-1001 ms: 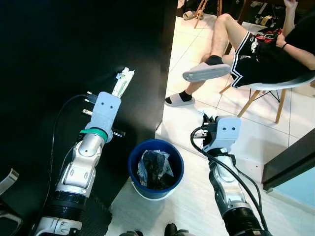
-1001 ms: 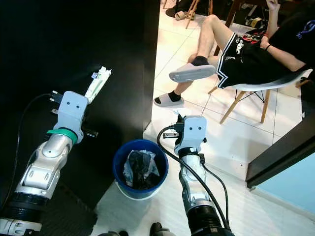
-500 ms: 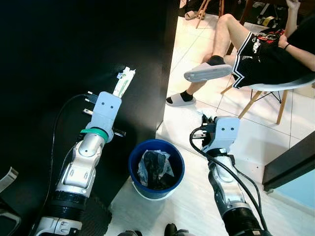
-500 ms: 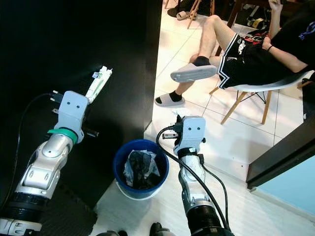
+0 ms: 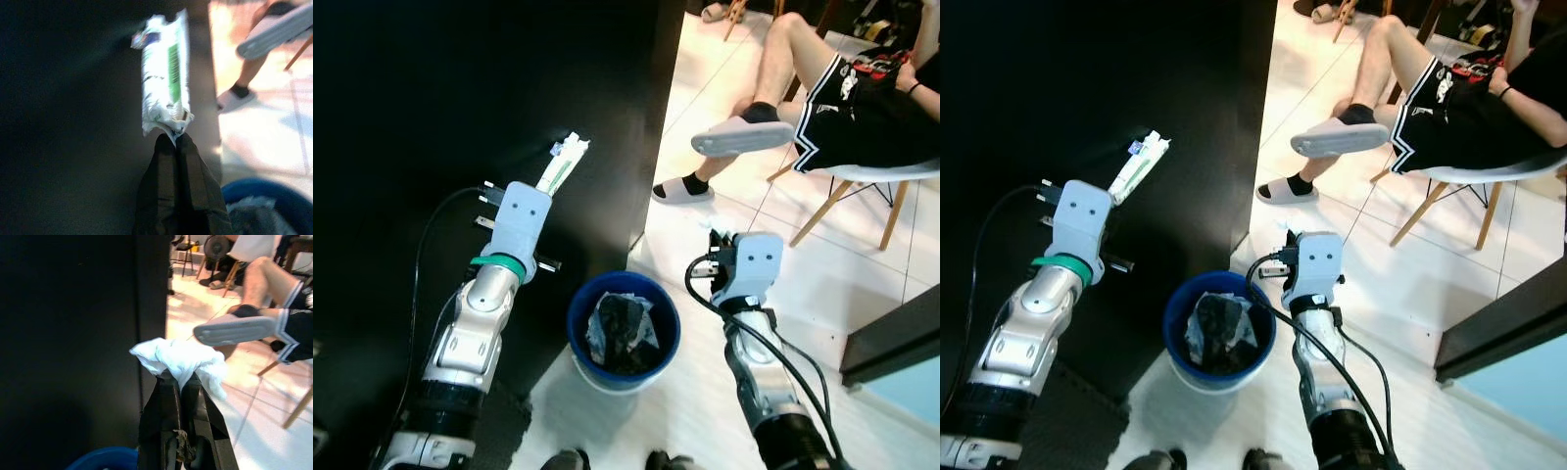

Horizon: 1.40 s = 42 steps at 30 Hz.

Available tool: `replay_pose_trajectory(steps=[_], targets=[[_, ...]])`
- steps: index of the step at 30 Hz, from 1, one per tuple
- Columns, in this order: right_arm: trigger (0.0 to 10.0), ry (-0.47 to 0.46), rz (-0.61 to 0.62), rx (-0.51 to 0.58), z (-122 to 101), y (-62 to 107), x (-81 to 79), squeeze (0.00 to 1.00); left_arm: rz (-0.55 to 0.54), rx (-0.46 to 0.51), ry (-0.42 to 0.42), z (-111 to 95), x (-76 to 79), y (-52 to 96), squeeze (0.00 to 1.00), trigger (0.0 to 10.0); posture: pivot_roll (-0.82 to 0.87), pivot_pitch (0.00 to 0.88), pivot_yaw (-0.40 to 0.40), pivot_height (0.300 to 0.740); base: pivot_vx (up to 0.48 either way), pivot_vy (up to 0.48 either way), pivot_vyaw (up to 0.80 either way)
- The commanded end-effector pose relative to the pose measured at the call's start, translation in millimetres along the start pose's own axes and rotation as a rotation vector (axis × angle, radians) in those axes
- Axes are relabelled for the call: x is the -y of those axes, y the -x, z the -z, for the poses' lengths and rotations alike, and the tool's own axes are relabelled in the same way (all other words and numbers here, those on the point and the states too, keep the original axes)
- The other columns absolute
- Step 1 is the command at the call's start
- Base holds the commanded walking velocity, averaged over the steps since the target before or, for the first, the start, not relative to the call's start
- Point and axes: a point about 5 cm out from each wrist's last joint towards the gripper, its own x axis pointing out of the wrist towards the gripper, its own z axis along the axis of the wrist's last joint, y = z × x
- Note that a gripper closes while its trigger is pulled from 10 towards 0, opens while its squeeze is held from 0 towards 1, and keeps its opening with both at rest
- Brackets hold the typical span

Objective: Clean up the room

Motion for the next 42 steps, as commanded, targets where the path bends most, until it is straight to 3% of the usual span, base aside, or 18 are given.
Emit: replay_pose_trajectory(steps=[1, 31, 42], targets=[[10.0, -0.002, 0.002, -0.023, 5.9, 4.9, 0.5, 0.0, -0.003, -0.017, -0.004, 4.7, -1.5, 2.2, 0.0, 10.0, 0.12, 0.138, 0.055, 0.74, 0.0, -0.319, 0.0], [10.0, -0.001, -0.002, -0.024, 6.6, 5.2, 0.1, 0.0, -0.029, -0.037, 0.031, 6.7, -6.4, 0.5, 0.0, 10.0, 0.11, 0.138, 0.053, 0.74, 0.0, -0.037, 0.0], [10.0, 0.0, -0.004, -0.024, 6.4, 4.6, 0.5, 0.0, -0.029, -0.037, 0.034, 6.3, -5.8, 0.0, 0.0, 10.0, 0.11, 0.138, 0.053, 0.74, 0.0, -0.337, 0.0]])
